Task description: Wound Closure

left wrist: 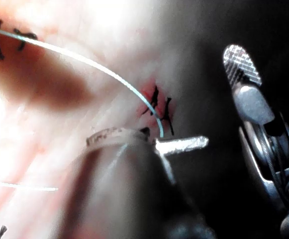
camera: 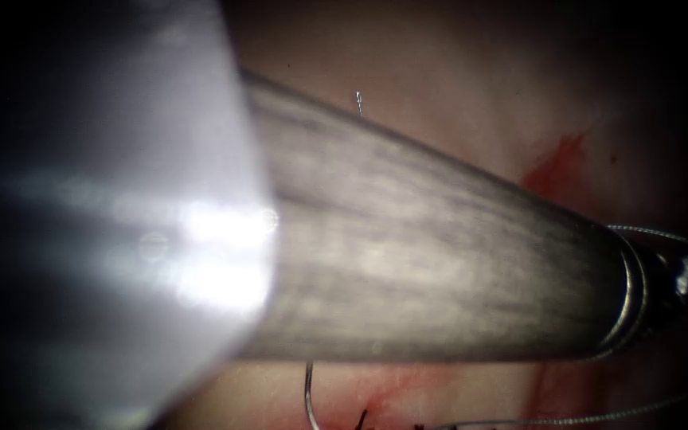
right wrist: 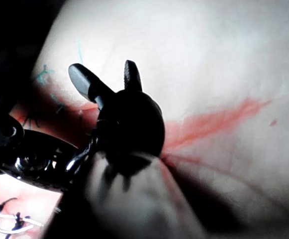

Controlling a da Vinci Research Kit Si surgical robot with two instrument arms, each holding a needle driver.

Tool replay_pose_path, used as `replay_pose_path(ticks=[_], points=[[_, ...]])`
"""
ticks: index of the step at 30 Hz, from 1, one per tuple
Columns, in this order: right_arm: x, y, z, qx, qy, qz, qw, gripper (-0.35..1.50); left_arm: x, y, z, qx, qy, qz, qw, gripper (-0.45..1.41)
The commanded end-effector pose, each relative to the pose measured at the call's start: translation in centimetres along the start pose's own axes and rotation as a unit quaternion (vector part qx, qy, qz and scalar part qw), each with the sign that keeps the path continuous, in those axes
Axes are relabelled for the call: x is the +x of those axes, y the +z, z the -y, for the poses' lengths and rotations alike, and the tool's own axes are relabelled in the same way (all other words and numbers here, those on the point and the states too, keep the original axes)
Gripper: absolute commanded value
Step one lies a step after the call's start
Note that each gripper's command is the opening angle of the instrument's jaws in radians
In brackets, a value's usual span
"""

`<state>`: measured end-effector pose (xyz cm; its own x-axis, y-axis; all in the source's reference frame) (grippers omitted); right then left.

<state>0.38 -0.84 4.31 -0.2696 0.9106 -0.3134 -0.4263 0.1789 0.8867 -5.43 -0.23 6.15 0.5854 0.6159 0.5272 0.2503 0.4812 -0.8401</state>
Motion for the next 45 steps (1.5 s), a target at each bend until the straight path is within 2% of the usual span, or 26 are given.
replay_pose_path(ticks=[1, 2, 3, 4, 5, 8, 11, 15, 17, 20, 22, 34, 37, 45], points=[[-0.04, 0.09, 0.04, 0.002, 0.0, -0.002, 1.0, 1.23, 0.03, 0.06, 0.08, 0.0, 0.002, 0.005, 1.0, 0.67], [-0.04, 0.09, 0.05, 0.001, 0.001, -0.002, 1.0, 1.23, 0.06, 0.07, 0.11, 0.001, 0.003, 0.01, 1.0, 0.22], [-0.04, 0.09, 0.06, 0.001, 0.001, -0.001, 1.0, 1.23, 0.08, 0.07, 0.13, 0.003, 0.004, 0.018, 1.0, -0.13], [-0.03, 0.08, 0.07, 0.002, 0.001, -0.002, 1.0, 1.23, 0.09, 0.06, 0.15, 0.005, 0.004, 0.026, 1.0, -0.37], [-0.03, 0.08, 0.08, 0.003, 0.002, -0.003, 1.0, 1.23, 0.11, 0.01, 0.16, 0.009, 0.006, 0.041, 0.999, -0.45], [-0.02, 0.07, 0.09, 0.004, 0.003, -0.004, 1.0, 1.2, 0.12, -0.09, 0.15, 0.057, -0.002, 0.049, 0.997, -0.45], [-0.02, 0.07, 0.09, 0.007, 0.003, -0.008, 1.0, 1.18, 0.14, -0.18, 0.18, 0.087, 0.002, 0.049, 0.995, -0.45], [-0.02, 0.07, 0.09, 0.007, 0.003, -0.008, 1.0, 1.18, 0.12, -0.22, 0.19, 0.096, 0.003, 0.051, 0.994, -0.45], [-0.02, 0.07, 0.09, 0.007, 0.003, -0.008, 1.0, 1.18, 0.1, -0.14, 0.22, 0.096, 0.004, 0.049, 0.994, 0.05], [-0.02, 0.06, 0.09, 0.007, 0.0, -0.008, 1.0, 1.18, 0.06, -0.15, 0.26, 0.096, 0.006, 0.051, 0.994, 0.44], [-0.03, 0.07, 0.09, 0.007, 0.0, -0.008, 1.0, 1.18, 0.04, -0.15, 0.33, 0.096, 0.009, 0.05, 0.994, 0.61], [-0.03, 0.07, 0.11, 0.007, 0.003, -0.009, 1.0, 1.18, 0.06, -0.09, 0.34, 0.097, 0.009, 0.053, 0.994, 0.73], [-0.04, 0.06, 0.11, 0.007, 0.006, -0.009, 1.0, 1.2, 0.08, -0.06, 0.31, 0.099, 0.016, 0.055, 0.993, 0.81], [-0.06, 0.08, 0.14, 0.007, 0.009, -0.01, 1.0, 1.2, 0.3, -0.01, 0.34, 0.094, 0.033, 0.047, 0.994, 0.89]])
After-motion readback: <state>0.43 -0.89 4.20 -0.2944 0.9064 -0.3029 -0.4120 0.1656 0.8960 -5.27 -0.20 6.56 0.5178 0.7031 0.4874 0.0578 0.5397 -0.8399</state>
